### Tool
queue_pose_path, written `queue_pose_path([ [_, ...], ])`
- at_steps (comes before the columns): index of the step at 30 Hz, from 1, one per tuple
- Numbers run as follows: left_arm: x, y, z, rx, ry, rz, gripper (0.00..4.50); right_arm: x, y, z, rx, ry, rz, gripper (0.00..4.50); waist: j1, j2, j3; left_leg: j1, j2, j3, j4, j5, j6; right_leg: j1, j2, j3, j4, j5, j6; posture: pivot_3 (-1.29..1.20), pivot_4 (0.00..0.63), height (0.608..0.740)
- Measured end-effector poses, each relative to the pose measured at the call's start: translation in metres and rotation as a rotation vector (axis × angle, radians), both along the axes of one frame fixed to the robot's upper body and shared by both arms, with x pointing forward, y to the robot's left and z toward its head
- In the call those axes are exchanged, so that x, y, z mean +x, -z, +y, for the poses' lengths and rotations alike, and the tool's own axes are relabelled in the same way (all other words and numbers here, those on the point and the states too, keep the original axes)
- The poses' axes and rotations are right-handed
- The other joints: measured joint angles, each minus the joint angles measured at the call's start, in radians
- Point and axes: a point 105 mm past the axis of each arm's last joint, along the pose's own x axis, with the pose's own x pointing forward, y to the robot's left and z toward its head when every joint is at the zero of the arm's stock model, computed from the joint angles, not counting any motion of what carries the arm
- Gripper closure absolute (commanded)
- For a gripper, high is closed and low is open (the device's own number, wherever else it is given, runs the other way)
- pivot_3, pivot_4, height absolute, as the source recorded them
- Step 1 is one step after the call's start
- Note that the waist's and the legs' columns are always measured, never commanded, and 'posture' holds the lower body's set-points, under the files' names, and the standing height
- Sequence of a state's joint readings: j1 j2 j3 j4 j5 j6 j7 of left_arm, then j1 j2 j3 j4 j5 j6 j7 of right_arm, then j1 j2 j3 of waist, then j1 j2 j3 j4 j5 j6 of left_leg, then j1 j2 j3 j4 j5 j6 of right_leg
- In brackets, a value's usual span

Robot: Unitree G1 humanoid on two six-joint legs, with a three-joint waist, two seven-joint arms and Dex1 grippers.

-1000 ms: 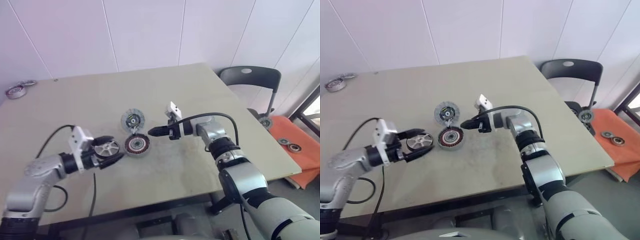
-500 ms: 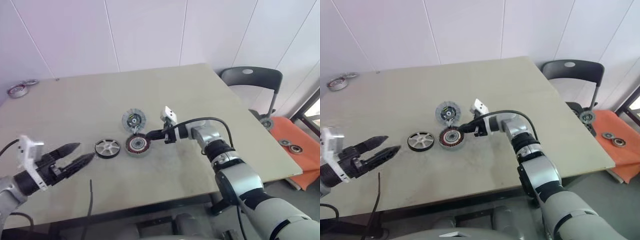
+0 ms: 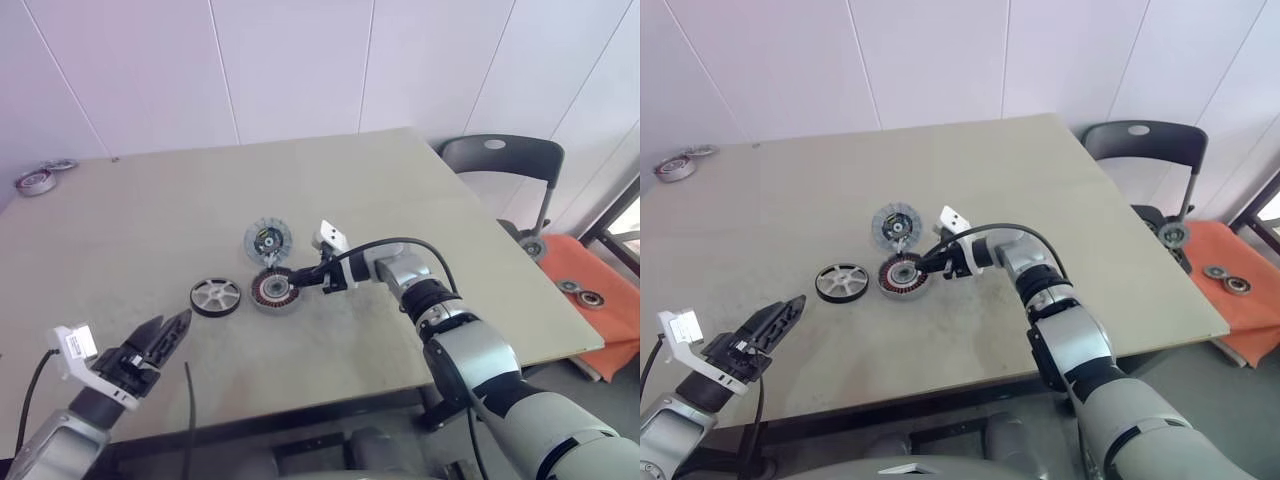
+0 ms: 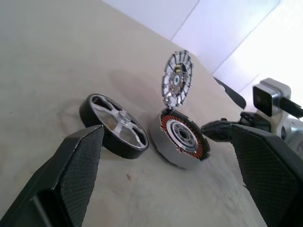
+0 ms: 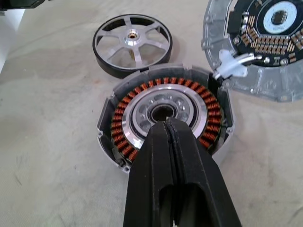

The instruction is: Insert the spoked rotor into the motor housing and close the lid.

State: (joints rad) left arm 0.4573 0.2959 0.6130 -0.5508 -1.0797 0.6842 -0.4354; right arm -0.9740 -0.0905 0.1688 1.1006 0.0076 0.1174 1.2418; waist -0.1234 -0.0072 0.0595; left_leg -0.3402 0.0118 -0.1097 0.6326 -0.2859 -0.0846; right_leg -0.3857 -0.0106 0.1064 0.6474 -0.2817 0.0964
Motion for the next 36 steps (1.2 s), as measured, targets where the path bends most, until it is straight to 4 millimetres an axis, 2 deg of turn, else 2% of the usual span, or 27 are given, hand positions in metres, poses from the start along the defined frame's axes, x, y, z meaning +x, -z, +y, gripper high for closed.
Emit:
queue_pose_path([
  [7,0.010,0.011,0.022,-0.008,-0.082,0.045,0.00,0.003,0.002,-0.003,-0.025,0.014,-0.025,4.47,-0.001,0.000,0.000,0.000,0.000,0.000,0.000,0.000,0.000,0.000,0.000,0.000,0.000,0.000,0.000,0.00,0.000,0.740],
  [11,0.023,0.014,0.035,0.001,-0.097,0.072,0.00,0.004,0.002,-0.004,-0.031,0.026,-0.032,4.47,0.000,0.000,0.000,0.000,0.000,0.000,0.000,0.000,0.000,0.000,0.000,0.000,0.000,0.001,0.001,0.00,0.000,0.740],
  [15,0.040,0.017,0.031,-0.018,-0.064,0.094,0.00,0.005,0.003,-0.003,-0.033,0.034,-0.034,4.47,0.000,0.000,0.000,0.000,0.000,0.000,0.000,0.000,0.000,0.000,0.000,0.000,0.000,0.001,0.002,0.00,0.000,0.740],
  [21,0.053,0.030,0.021,-0.024,-0.005,0.160,0.00,0.007,0.004,-0.006,-0.034,0.055,-0.039,4.47,-0.001,0.000,0.000,0.000,0.000,0.000,-0.001,0.000,0.000,-0.001,0.000,0.000,0.001,0.001,0.003,0.00,0.000,0.740],
  [31,0.057,0.048,0.014,-0.019,0.045,0.213,0.00,0.008,0.005,-0.011,-0.036,0.074,-0.048,4.47,0.000,0.000,0.000,0.000,0.000,0.000,0.000,0.000,0.000,-0.001,0.000,0.000,0.001,0.002,0.003,0.00,0.000,0.740],
  [36,0.073,0.051,-0.006,-0.039,0.097,0.194,0.00,0.009,0.005,-0.012,-0.038,0.082,-0.050,4.47,0.003,0.000,0.000,0.000,-0.001,-0.001,0.000,0.001,-0.001,0.001,0.000,0.000,0.001,0.002,0.003,0.00,0.000,0.740],
])
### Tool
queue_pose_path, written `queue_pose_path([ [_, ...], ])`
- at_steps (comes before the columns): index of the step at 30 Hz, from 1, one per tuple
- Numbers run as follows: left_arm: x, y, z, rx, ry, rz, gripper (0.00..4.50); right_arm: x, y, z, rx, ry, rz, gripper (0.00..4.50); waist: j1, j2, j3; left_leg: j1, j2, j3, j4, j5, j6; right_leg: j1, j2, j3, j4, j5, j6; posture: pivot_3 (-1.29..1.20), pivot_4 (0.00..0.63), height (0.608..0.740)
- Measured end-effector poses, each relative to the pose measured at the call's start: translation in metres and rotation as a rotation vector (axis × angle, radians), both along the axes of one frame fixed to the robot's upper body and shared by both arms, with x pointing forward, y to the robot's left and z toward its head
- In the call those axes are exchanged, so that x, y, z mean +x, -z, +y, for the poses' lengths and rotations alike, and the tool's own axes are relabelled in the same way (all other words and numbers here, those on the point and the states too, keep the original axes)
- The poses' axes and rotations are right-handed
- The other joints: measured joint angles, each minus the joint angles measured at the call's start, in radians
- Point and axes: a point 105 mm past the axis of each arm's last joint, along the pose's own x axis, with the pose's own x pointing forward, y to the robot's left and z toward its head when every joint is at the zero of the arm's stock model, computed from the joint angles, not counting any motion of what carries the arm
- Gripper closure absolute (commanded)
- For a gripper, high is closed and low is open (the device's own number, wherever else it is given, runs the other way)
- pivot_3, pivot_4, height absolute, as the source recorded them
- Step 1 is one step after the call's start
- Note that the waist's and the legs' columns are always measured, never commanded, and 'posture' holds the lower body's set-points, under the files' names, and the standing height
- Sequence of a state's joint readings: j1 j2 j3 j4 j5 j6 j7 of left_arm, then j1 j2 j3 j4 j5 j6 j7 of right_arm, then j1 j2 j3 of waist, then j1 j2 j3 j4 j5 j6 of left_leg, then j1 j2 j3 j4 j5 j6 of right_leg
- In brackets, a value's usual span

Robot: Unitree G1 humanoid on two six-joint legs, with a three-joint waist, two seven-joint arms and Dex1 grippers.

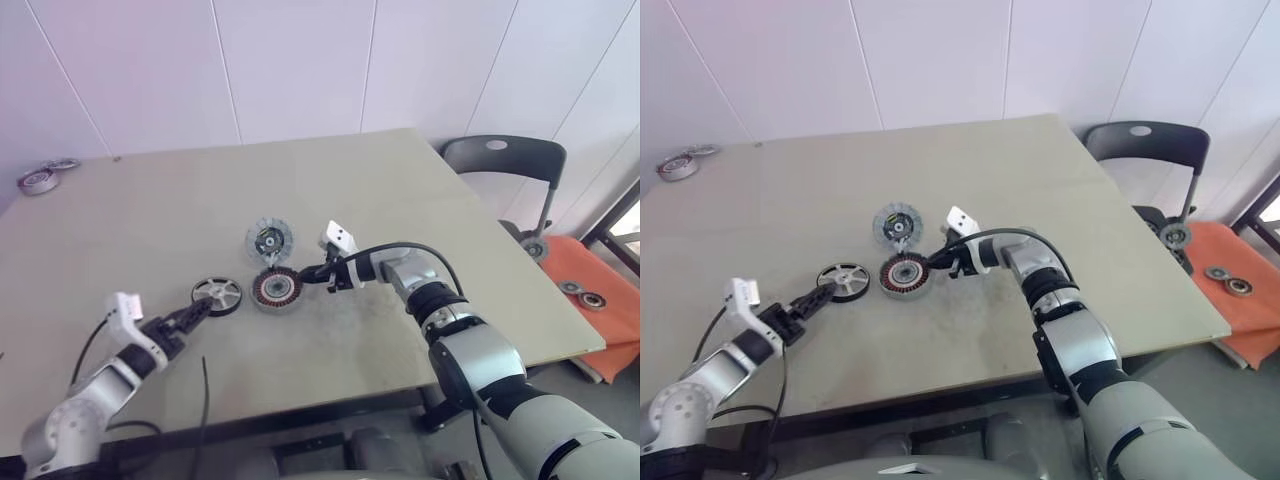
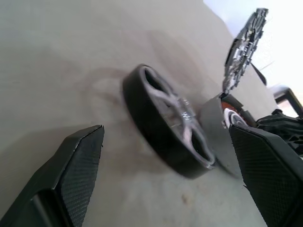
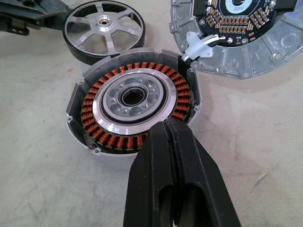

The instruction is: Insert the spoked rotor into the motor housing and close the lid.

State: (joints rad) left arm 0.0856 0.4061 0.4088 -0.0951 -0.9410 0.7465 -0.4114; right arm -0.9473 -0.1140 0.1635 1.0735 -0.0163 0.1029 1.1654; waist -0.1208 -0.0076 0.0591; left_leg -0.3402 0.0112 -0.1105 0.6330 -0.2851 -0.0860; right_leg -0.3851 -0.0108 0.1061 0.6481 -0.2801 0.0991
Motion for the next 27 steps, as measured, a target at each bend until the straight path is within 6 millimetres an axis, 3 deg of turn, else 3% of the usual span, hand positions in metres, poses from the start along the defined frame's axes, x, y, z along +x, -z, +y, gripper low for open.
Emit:
queue_pose_path([
  [5,0.0081,-0.0004,-0.0112,0.004,0.026,-0.015,0.00,-0.0004,-0.0001,0.0002,0.002,-0.001,-0.003,4.47,-0.003,0.000,0.000,0.000,0.000,0.000,-0.001,0.000,0.000,-0.001,0.000,0.000,0.000,0.000,0.000,0.00,0.000,0.740],
  [22,0.0097,0.0007,-0.0117,0.045,0.049,-0.021,0.00,0.0007,0.0010,-0.0006,0.000,0.015,-0.012,4.47,-0.002,0.000,0.000,0.000,0.000,0.000,-0.001,0.000,0.000,0.000,0.000,0.000,0.000,0.000,0.000,0.00,0.000,0.740],
  [27,0.0094,0.0026,-0.0106,0.059,0.049,-0.016,1.27,0.0017,0.0010,-0.0008,-0.002,0.023,-0.016,4.50,-0.002,0.000,0.000,0.000,0.000,0.000,-0.001,0.000,0.000,0.000,0.000,0.000,0.000,0.000,0.000,0.00,0.000,0.740],
])
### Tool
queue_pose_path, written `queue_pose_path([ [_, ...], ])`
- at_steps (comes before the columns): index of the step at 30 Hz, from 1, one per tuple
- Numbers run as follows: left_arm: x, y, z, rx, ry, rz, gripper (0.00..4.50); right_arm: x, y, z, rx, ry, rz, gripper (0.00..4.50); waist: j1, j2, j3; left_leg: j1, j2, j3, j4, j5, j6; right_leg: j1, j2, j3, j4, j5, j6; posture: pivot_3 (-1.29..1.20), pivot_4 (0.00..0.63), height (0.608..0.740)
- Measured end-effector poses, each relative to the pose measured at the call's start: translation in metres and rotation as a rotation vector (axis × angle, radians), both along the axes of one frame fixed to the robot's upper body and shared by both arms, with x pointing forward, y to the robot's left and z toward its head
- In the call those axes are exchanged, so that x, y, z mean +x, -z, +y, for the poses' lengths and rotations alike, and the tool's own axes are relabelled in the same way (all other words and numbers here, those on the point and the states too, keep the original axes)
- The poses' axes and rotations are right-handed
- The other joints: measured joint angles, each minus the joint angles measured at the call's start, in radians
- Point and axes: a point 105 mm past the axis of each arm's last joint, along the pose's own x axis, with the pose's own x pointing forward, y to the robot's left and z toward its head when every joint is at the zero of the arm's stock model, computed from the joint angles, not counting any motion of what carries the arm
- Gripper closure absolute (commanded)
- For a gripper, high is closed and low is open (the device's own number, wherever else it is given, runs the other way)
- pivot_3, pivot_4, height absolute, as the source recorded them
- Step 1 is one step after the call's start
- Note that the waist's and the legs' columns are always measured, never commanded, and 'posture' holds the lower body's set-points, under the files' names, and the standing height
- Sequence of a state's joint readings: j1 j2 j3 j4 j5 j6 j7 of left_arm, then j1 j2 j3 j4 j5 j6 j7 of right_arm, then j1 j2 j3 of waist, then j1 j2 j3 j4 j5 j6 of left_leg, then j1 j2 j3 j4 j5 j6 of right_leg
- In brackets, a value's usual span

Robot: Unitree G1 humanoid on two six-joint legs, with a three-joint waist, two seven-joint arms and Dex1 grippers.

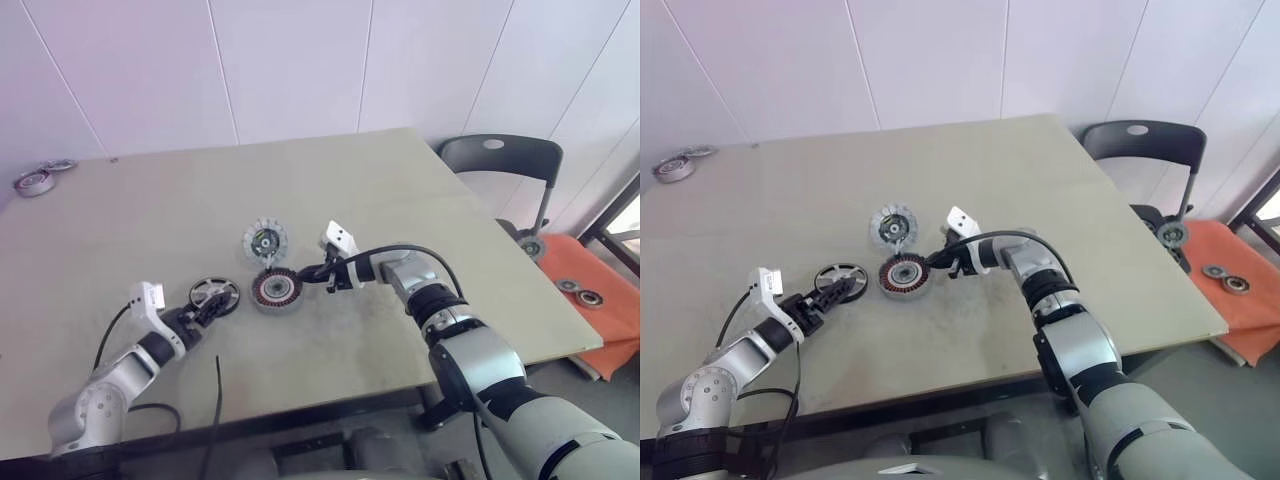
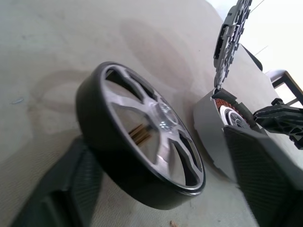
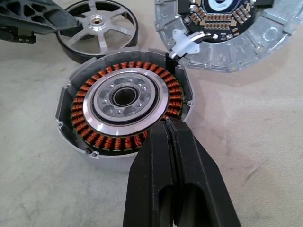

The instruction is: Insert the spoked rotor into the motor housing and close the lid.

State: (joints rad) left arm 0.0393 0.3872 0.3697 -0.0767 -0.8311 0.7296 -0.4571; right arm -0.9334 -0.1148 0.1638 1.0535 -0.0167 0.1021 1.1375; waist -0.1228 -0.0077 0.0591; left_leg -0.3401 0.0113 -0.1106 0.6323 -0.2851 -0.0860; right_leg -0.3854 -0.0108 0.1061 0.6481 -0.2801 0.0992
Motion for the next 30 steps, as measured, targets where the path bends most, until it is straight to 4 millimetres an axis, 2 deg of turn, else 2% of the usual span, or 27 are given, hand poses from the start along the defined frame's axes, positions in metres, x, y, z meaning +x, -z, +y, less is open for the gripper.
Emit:
queue_pose_path([
  [2,0.000,0.001,0.000,0.006,-0.001,0.001,1.90,0.000,0.000,0.000,-0.001,0.002,-0.001,4.50,0.000,0.000,0.000,0.000,0.000,0.000,0.000,0.000,0.000,0.000,0.000,0.000,0.000,0.000,0.000,0.00,0.000,0.740],
  [18,-0.002,-0.001,0.002,-0.010,0.003,-0.006,1.90,0.001,0.000,0.000,-0.004,0.009,-0.005,4.50,0.000,0.000,0.000,0.000,0.000,0.000,0.000,0.000,0.000,0.000,0.000,0.000,0.000,0.000,0.000,0.00,0.000,0.740],
  [30,-0.013,-0.011,0.011,-0.095,0.026,-0.010,1.90,0.002,0.002,0.000,-0.014,0.016,-0.010,4.50,-0.002,0.000,0.000,0.000,0.000,0.000,0.000,0.000,0.000,0.000,0.000,0.000,0.000,0.000,0.000,0.00,0.000,0.740],
])
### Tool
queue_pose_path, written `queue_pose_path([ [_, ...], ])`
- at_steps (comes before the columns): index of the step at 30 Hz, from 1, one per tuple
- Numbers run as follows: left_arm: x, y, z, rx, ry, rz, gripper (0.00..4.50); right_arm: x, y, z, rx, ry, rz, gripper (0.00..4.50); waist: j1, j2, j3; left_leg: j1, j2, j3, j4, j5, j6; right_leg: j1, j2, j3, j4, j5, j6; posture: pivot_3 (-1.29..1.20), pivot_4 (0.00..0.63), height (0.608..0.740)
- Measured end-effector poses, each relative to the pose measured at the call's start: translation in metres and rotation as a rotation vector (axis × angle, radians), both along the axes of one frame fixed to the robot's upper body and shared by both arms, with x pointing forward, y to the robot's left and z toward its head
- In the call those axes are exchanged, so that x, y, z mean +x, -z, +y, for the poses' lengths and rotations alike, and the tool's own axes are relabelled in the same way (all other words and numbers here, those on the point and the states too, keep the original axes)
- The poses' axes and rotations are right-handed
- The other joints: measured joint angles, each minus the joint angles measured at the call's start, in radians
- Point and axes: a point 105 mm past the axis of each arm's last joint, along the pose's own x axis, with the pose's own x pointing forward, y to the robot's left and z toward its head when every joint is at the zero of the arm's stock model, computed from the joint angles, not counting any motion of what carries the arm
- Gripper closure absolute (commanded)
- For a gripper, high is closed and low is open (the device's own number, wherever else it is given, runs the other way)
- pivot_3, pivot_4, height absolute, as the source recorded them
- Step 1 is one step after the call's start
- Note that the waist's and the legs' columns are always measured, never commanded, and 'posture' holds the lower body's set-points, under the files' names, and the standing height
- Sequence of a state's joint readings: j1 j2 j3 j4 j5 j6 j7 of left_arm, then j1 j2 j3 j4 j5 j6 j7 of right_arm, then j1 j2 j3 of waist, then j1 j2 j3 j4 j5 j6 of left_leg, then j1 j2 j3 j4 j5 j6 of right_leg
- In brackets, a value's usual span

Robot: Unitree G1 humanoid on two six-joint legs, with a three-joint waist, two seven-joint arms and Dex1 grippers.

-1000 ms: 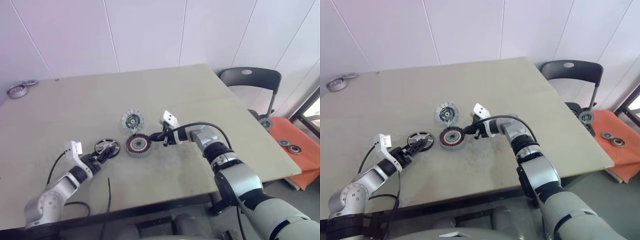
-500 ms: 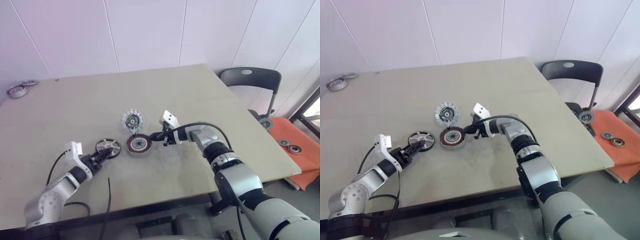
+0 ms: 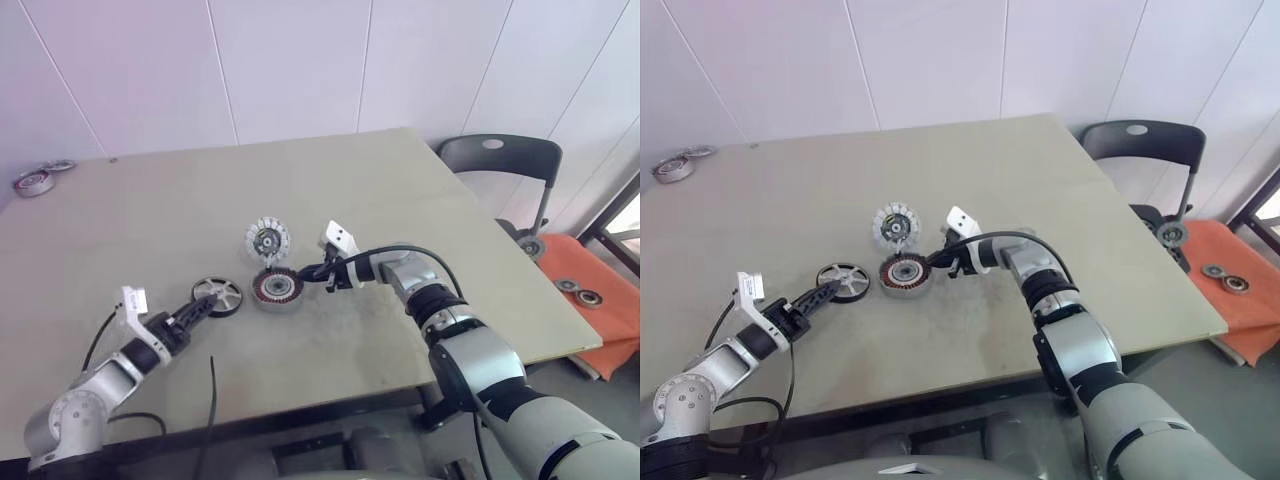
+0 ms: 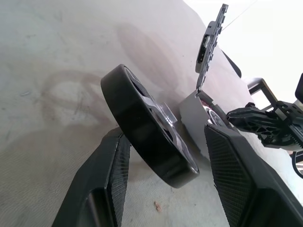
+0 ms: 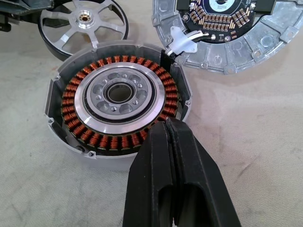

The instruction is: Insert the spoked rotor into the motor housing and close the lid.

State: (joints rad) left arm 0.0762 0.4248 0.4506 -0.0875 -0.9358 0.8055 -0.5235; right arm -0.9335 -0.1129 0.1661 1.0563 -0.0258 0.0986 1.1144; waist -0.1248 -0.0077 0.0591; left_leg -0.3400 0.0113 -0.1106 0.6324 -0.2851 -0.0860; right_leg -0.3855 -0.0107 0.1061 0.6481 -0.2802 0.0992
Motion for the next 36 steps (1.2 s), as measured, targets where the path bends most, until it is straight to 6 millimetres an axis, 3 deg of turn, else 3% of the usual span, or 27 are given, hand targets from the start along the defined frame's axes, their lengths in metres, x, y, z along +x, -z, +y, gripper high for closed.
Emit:
queue_pose_path([
  [16,0.000,0.001,0.001,0.010,-0.004,0.004,1.90,-0.002,-0.002,0.003,0.039,-0.003,0.024,4.50,-0.001,0.000,0.000,0.000,0.000,0.000,0.000,0.000,0.000,0.000,0.000,0.000,0.000,0.000,0.000,0.00,0.000,0.740],
  [19,0.000,0.001,0.001,0.015,-0.003,0.007,1.90,-0.007,-0.019,0.013,0.126,-0.063,0.041,4.50,0.000,0.000,0.000,-0.001,0.000,0.000,-0.001,0.000,0.000,-0.001,0.000,0.000,0.000,0.000,0.000,0.00,0.000,0.740],
  [24,0.000,0.001,0.000,0.017,-0.002,0.007,1.90,-0.014,-0.071,0.026,0.302,-0.159,0.002,4.50,0.005,0.000,0.000,-0.002,0.000,-0.001,-0.001,0.000,0.000,-0.002,0.000,0.000,-0.001,0.000,0.000,0.00,0.000,0.740],
  [26,0.001,0.001,0.000,0.016,-0.002,0.006,1.90,-0.015,-0.077,0.026,0.310,-0.166,-0.004,4.50,0.006,0.000,0.000,-0.002,0.000,0.000,-0.001,0.000,0.000,-0.002,0.000,0.000,-0.001,0.000,0.000,0.00,0.000,0.740],
  [30,0.001,0.001,-0.001,0.015,-0.001,0.006,1.90,-0.012,-0.070,0.012,0.243,-0.148,-0.032,4.50,0.008,0.000,0.000,-0.002,0.000,0.000,-0.001,0.000,0.000,-0.002,0.000,0.000,-0.001,0.000,0.000,0.00,0.000,0.740],
  [34,0.001,0.003,-0.002,0.014,-0.003,0.010,1.90,-0.006,-0.037,-0.027,0.074,-0.079,-0.064,4.50,0.009,0.000,0.000,-0.003,0.000,0.000,-0.001,0.000,0.000,-0.003,0.000,0.000,-0.002,0.000,0.000,0.00,0.000,0.740],
  [36,0.001,0.004,-0.003,0.007,-0.006,0.011,1.90,-0.004,-0.029,-0.037,0.043,-0.049,-0.063,4.50,0.004,0.000,0.000,-0.003,0.000,0.000,-0.001,0.000,0.000,-0.004,0.000,0.000,-0.002,0.000,0.000,0.00,0.000,0.740],
])
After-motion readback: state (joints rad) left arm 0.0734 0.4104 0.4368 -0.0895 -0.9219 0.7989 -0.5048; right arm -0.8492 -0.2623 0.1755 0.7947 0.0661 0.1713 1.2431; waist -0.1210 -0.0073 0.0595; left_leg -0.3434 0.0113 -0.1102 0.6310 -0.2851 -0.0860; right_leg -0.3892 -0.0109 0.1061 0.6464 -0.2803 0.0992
